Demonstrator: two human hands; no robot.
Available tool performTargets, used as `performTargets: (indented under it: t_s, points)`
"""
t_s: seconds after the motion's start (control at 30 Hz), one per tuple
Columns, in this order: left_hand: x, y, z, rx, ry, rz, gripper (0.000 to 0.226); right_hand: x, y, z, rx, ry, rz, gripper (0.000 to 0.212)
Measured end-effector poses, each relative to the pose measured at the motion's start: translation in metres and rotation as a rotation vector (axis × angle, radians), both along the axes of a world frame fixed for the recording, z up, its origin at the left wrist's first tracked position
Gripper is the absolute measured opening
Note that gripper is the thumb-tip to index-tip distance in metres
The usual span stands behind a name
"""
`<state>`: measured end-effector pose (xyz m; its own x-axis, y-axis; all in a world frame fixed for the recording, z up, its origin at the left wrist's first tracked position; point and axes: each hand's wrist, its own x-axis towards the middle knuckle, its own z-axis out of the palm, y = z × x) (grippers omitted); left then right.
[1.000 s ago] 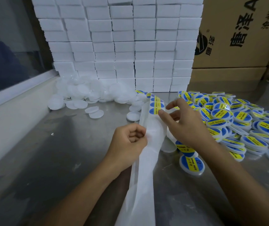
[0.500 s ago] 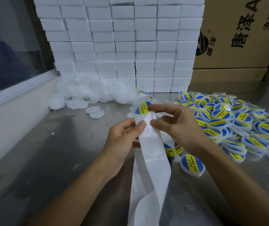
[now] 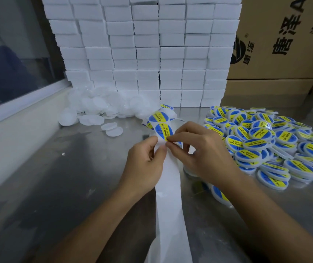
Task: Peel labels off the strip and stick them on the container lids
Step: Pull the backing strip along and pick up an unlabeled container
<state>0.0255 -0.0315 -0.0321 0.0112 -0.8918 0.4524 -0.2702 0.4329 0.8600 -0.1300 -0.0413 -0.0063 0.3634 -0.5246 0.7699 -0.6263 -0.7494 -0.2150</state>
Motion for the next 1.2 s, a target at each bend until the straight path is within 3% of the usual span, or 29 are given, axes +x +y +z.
performTargets:
  t_s: [0.17,0.33,0.47,0.57,0.63,0.7,0.77,0.9,1.0,1.13,1.2]
  points:
    - [0.001,0.004,0.003,-0.064,-0.126,0.015,0.037,0.001,0.001,0.000,0.015,0.003,0.030,0.008]
    - [0.003,0.002,0.002,-0.022,-0.109,-0.013,0.038,0.000,0.001,0.001,0.104,-0.113,0.006,0.004]
    - [0.007,-0.003,-0.003,0.048,-0.049,-0.041,0.038,-0.001,-0.003,0.006,0.546,-0.567,0.004,0.009]
    - [0.010,-0.005,-0.006,0.072,0.026,-0.056,0.017,-0.010,-0.007,0.012,0.866,-0.891,0.046,0.009]
    - [0.012,-0.007,-0.008,0.069,0.053,-0.044,0.034,-0.016,-0.008,0.014,0.993,-1.045,0.084,0.007]
    - [0.013,-0.010,-0.011,0.061,0.076,-0.027,0.020,-0.019,-0.009,0.015,1.058,-1.137,0.126,0.005]
    - [0.017,-0.013,-0.014,0.038,0.081,0.026,0.030,-0.020,-0.009,0.016,1.074,-1.210,0.143,0.005]
    - [0.046,-0.028,-0.025,0.013,-0.173,0.337,0.052,-0.021,-0.008,0.019,0.977,-1.319,0.155,0.008]
    - [0.066,-0.050,-0.033,0.082,-0.397,0.507,0.020,-0.020,-0.005,0.022,0.887,-1.329,0.155,0.007]
    - [0.076,-0.080,-0.037,0.196,-0.756,0.574,0.050,-0.018,-0.003,0.025,0.788,-1.269,0.119,0.007]
    - [0.080,-0.092,-0.034,0.269,-0.905,0.607,0.055,-0.017,-0.003,0.025,0.763,-1.222,0.102,0.011]
